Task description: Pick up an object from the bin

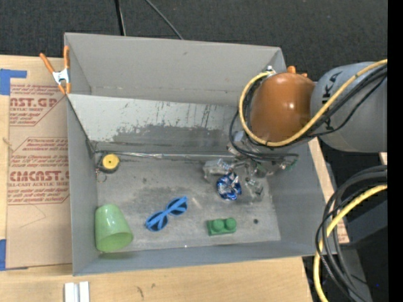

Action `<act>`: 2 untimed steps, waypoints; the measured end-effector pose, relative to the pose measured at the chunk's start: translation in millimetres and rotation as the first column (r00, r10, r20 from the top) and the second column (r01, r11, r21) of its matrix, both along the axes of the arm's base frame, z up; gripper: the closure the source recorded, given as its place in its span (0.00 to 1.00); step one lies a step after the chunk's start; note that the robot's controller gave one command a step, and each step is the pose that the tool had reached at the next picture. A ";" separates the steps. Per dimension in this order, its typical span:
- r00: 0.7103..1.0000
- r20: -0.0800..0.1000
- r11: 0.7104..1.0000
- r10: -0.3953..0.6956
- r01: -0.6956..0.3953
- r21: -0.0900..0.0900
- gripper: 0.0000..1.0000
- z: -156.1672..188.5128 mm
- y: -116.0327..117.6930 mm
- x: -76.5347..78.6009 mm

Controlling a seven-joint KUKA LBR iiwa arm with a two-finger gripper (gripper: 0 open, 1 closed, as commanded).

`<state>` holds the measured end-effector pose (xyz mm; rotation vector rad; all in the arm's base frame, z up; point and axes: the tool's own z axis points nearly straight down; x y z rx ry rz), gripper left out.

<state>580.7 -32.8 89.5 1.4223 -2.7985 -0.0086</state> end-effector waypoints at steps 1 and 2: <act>1.000 0.006 1.000 0.000 0.000 0.000 1.00 5.3 0.0 1.8; 1.000 0.015 1.000 0.021 -0.021 -0.003 1.00 135.6 2.3 -9.3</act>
Offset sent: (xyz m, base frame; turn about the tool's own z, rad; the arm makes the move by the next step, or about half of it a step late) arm 0.0000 0.0000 0.0000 0.0000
